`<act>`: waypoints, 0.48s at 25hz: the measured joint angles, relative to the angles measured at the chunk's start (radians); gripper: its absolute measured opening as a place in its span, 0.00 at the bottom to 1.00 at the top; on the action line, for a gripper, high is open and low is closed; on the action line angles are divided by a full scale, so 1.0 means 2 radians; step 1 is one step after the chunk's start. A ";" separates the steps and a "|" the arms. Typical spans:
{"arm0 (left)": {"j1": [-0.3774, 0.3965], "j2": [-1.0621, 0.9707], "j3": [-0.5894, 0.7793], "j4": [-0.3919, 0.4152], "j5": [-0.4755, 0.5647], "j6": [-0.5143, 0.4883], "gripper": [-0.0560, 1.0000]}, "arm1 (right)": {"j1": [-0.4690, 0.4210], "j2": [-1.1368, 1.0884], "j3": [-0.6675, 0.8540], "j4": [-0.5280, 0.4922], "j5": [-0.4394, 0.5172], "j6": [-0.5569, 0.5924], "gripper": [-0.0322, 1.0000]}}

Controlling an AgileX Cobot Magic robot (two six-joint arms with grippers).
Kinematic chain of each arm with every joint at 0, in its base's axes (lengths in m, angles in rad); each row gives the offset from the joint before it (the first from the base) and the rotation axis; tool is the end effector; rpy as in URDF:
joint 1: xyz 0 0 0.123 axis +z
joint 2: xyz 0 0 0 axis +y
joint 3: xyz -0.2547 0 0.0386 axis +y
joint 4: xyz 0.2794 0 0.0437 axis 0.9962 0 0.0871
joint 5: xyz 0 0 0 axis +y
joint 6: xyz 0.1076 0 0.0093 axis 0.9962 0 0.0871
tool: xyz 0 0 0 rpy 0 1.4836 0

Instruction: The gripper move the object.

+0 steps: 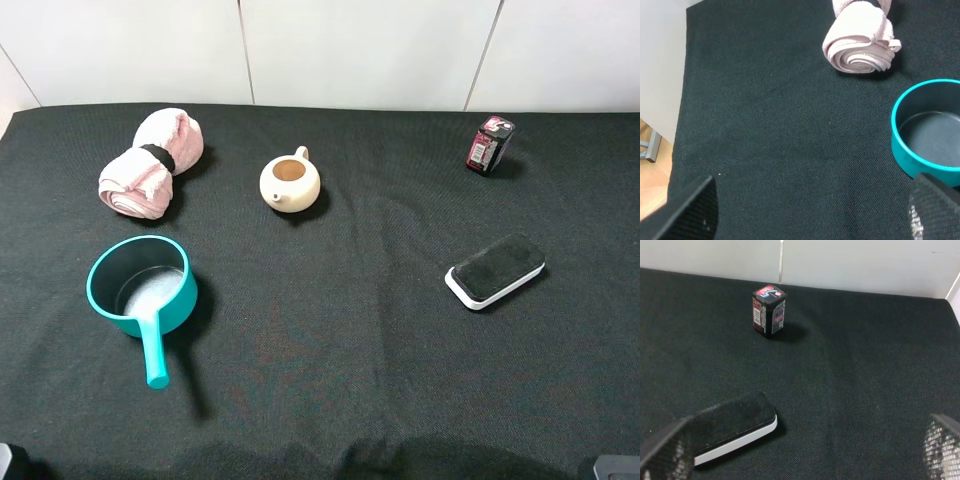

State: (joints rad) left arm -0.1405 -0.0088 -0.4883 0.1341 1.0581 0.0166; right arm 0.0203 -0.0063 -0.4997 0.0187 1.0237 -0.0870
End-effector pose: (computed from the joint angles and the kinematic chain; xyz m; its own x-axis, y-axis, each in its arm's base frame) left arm 0.0664 0.0033 0.2823 -0.4438 0.1456 -0.8842 0.0731 0.9893 0.1262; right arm 0.0663 0.0031 0.2885 -0.4132 -0.0856 -0.9066 -0.0669 0.9957 -0.0635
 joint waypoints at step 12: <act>0.000 0.000 0.000 0.000 0.000 0.000 0.83 | 0.000 0.000 0.000 0.000 0.000 0.000 0.70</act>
State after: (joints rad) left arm -0.1405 -0.0088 -0.4883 0.1341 1.0581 0.0166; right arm 0.0203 -0.0063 -0.4997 0.0187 1.0237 -0.0870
